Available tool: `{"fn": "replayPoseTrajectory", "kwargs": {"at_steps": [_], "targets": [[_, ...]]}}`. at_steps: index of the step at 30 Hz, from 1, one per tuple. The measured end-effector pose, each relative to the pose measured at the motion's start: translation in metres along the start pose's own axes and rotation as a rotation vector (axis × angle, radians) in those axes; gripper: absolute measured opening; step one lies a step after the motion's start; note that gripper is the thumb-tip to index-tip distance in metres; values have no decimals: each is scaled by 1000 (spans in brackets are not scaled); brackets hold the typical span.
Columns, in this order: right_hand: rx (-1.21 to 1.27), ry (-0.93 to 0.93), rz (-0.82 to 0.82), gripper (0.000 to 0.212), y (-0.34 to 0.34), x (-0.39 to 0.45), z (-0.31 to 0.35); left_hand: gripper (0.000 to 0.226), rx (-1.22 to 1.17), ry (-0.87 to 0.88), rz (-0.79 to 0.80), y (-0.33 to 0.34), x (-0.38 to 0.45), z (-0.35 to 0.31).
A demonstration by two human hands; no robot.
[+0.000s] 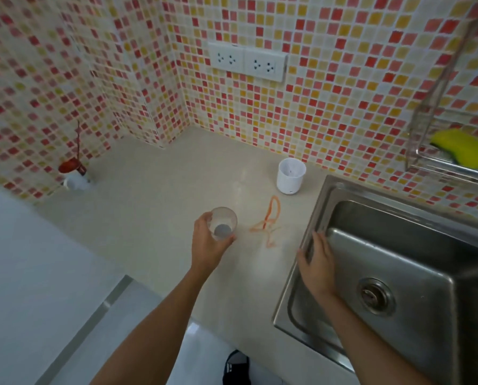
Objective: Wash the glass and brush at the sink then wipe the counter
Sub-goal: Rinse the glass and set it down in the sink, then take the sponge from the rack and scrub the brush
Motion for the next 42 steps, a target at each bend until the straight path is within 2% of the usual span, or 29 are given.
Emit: {"fn": "replayPoseTrajectory", "kwargs": {"at_steps": [5,11,18,23,26,31,34,36,39,42], "targets": [[-8,48,32,60,27,6,23,87,-30,-37,51,-7,26,20],[-50,78,64,69,43,-6,17,88,-29,-14,78,-14,34,36],[-72,88,78,66,46,-11,16,91,-27,-17,106,-17,36,39],[-73,76,72,60,42,-10,18,109,-48,-48,98,-19,34,34],[-67,78,61,59,35,-6,18,92,-49,50,11,-28,34,19],[-75,63,18,55,14,22,28,42,99,449,-42,-17,62,-33],[-64,37,-7,53,-1,56,39,26,158,553,16,17,84,-68],[-82,12,-36,49,-12,87,44,28,200,551,110,45,100,-82],[-88,-1,-59,42,-25,136,49,48,261,465,320,89,120,-91],[-68,-33,-74,33,-31,175,54,71,275,335,430,122,133,-95]]}}
Point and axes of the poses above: each hand's wrist, its own x-axis towards the middle knuckle, its own y-axis out of the palm, z = x × y, the point moved 2 cm from there along x, towards the middle knuckle, and after that the axes turned 10 degrees about -x, right-handed, at the moved point
